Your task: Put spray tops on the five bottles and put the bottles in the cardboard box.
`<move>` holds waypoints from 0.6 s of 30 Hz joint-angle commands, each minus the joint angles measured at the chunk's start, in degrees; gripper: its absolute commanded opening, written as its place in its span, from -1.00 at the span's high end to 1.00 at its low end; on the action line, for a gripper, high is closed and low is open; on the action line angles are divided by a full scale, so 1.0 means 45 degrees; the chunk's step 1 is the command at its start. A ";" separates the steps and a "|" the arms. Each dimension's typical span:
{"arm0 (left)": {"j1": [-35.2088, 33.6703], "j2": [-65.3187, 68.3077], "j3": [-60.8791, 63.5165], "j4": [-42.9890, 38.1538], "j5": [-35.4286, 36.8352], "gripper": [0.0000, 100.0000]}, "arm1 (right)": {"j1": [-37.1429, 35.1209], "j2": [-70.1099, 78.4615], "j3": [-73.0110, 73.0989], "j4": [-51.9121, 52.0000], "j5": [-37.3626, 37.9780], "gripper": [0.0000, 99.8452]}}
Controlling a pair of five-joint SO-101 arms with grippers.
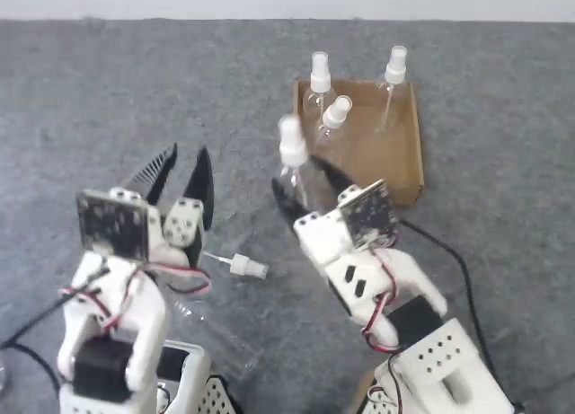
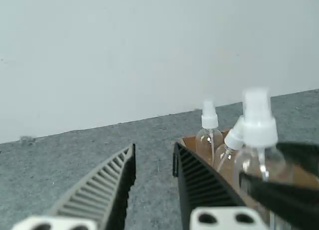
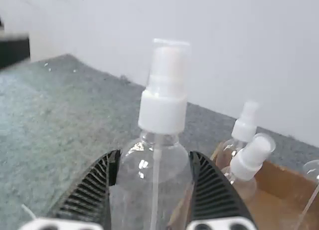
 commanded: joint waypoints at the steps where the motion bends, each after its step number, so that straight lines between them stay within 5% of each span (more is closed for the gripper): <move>1: 0.0918 -0.1758 0.1846 0.0117 -0.0059 0.64 | 0.0479 0.1026 -0.3223 0.0889 -0.0195 0.99; 11: 0.2813 -0.2735 0.4249 -0.0234 -0.1016 0.55 | 0.0166 0.6203 -0.7814 0.2530 -0.0215 0.99; 18: 0.2813 -0.2735 0.4952 -0.0821 -0.1055 0.55 | -0.1162 0.5851 -0.9377 0.5460 -0.0156 0.99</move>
